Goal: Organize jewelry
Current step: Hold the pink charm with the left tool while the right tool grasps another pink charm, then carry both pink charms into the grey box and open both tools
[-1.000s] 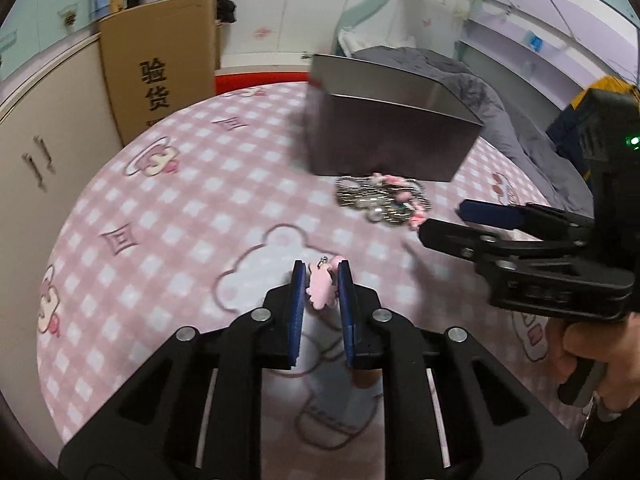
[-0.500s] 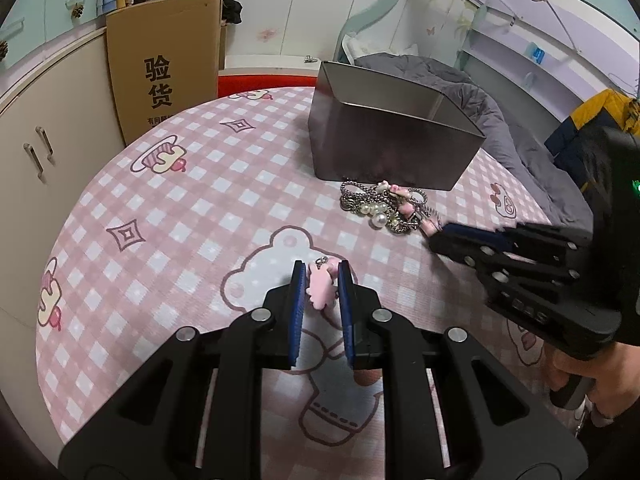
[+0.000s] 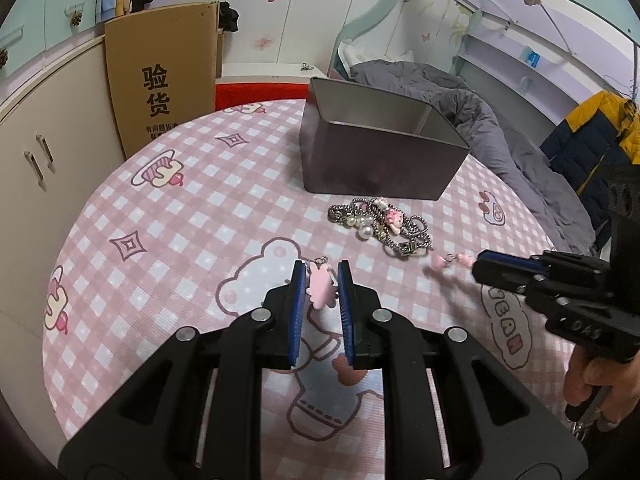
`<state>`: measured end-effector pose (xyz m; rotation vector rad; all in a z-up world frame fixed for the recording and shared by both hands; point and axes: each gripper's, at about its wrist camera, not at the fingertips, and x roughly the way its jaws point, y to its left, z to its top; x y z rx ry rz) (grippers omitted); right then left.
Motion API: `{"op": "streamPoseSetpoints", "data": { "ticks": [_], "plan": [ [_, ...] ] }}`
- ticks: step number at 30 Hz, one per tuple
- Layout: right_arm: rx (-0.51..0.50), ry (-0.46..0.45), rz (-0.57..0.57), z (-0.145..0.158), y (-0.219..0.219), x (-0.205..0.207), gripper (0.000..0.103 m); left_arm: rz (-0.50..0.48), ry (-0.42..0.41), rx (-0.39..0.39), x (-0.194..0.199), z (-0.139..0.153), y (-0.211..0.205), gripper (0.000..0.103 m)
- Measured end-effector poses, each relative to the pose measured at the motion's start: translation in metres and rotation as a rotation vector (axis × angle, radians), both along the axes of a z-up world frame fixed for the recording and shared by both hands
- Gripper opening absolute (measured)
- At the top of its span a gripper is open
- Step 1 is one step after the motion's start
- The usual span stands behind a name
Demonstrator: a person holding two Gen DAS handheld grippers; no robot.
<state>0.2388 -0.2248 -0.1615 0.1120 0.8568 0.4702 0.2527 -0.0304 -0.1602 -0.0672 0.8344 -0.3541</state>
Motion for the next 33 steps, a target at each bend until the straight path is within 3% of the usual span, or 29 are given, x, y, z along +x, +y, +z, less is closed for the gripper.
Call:
{"op": "streamPoseSetpoints", "data": {
  "ticks": [5, 15, 16, 17, 19, 22, 25, 27, 30, 33],
  "plan": [
    [0.04, -0.029, -0.004, 0.018, -0.009, -0.003, 0.012, -0.008, -0.018, -0.01, -0.003, 0.009, -0.002, 0.016],
    [-0.005, -0.135, 0.001, 0.063, -0.007, 0.013, 0.013, -0.04, -0.135, -0.023, 0.004, 0.059, -0.009, 0.016],
    [-0.039, -0.115, -0.002, 0.058, -0.005, 0.016, 0.017, -0.039, -0.141, -0.025, 0.005, 0.062, -0.009, 0.016],
    [-0.063, -0.101, -0.008, 0.052, -0.004, 0.018, 0.035, -0.039, -0.145, -0.028, 0.005, 0.063, -0.009, 0.016],
    [-0.104, -0.058, -0.007, 0.029, -0.002, 0.02, 0.056, -0.038, -0.145, -0.028, 0.004, 0.063, -0.01, 0.016],
    [-0.145, -0.002, -0.003, -0.007, 0.005, 0.026, 0.054, -0.045, -0.127, -0.027, 0.004, 0.055, -0.013, 0.016],
    [-0.174, 0.002, 0.012, -0.028, 0.013, 0.03, 0.041, -0.05, -0.112, -0.026, 0.003, 0.05, -0.014, 0.016],
    [-0.204, -0.016, 0.034, -0.026, 0.019, 0.031, 0.019, -0.05, -0.107, -0.025, 0.004, 0.049, -0.013, 0.016],
    [-0.26, -0.031, 0.074, -0.026, 0.027, 0.027, 0.018, -0.044, -0.108, -0.028, 0.005, 0.05, -0.012, 0.016],
    [-0.206, -0.028, 0.065, -0.019, 0.02, 0.025, 0.018, -0.041, -0.113, -0.03, 0.004, 0.052, -0.01, 0.016]
  ]
}}
